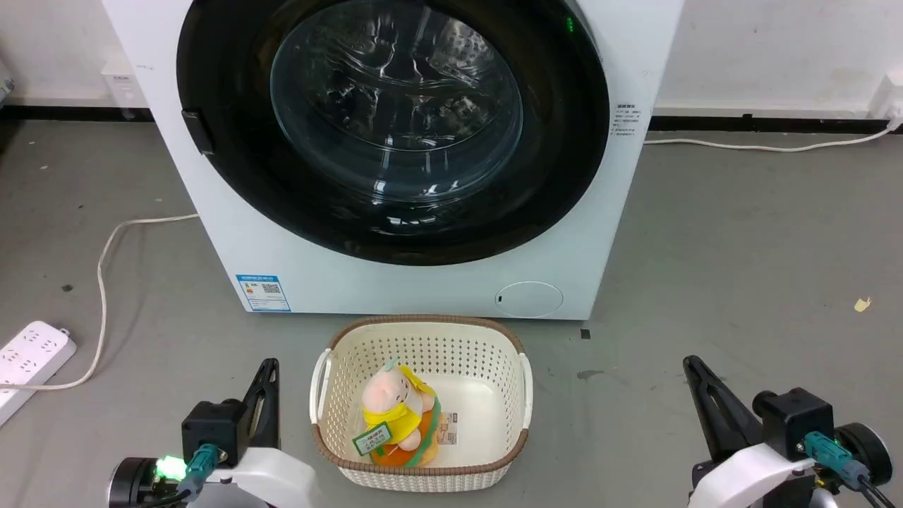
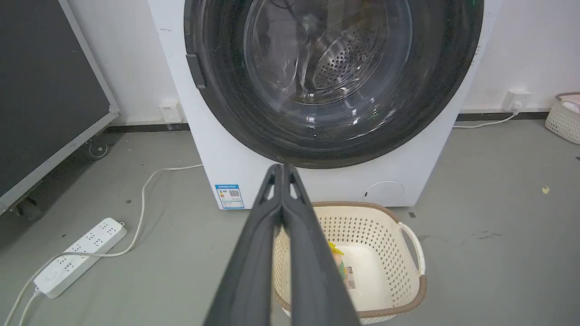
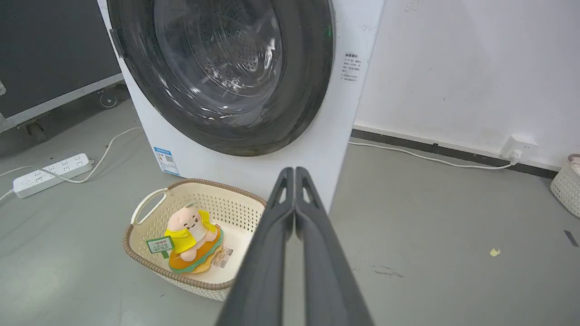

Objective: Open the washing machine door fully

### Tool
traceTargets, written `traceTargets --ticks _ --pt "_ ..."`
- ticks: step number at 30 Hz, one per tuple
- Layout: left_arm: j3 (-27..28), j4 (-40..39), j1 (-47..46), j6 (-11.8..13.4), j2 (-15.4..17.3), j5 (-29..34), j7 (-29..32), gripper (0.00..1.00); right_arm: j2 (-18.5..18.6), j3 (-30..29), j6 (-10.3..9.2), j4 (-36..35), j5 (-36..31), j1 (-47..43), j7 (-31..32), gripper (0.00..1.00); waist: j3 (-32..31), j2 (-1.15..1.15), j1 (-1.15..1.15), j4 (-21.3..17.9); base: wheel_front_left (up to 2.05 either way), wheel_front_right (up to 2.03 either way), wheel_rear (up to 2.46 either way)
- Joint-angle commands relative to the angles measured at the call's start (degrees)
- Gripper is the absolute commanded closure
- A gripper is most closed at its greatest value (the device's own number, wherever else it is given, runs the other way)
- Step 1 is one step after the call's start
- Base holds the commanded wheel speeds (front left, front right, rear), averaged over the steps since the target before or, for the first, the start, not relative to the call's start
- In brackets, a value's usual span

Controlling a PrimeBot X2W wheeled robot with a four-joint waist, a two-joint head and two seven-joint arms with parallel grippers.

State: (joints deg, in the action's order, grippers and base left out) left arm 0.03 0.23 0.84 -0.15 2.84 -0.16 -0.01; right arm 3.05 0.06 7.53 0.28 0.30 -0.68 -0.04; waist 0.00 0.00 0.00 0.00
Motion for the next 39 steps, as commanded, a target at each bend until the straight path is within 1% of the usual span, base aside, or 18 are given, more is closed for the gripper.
traceTargets --ticks 1,33,34,39 --pt "-0.03 -0.23 -0.84 0.15 0.04 0.16 0.01 1.00 -0.17 -0.06 -0.04 -0.28 -0.30 0.68 0.04 1.00 0.00 0.00 0.00 0.00 0.00 0.00 0.00" --pt "-0.03 -0.23 -0.84 0.15 0.04 0.16 0.01 1.00 -0.17 -0.06 -0.04 -0.28 -0.30 0.68 0.04 1.00 0.00 0.00 0.00 0.00 0.00 0.00 0.00" --pt "-0.03 0.00 0.00 0.00 0.00 0.00 -0.02 0.00 0.00 -0.01 0.00 0.00 0.01 0.00 -0.01 0.00 0.00 0.00 0.00 0.00 0.00 0.00 0.00" --pt "-0.08 0.08 0.01 -0.01 0.00 -0.02 -0.16 0.00 0.01 0.03 0.00 0.08 0.17 -0.01 -0.15 0.00 -0.02 0.00 0.00 -0.01 0.00 0.00 0.00"
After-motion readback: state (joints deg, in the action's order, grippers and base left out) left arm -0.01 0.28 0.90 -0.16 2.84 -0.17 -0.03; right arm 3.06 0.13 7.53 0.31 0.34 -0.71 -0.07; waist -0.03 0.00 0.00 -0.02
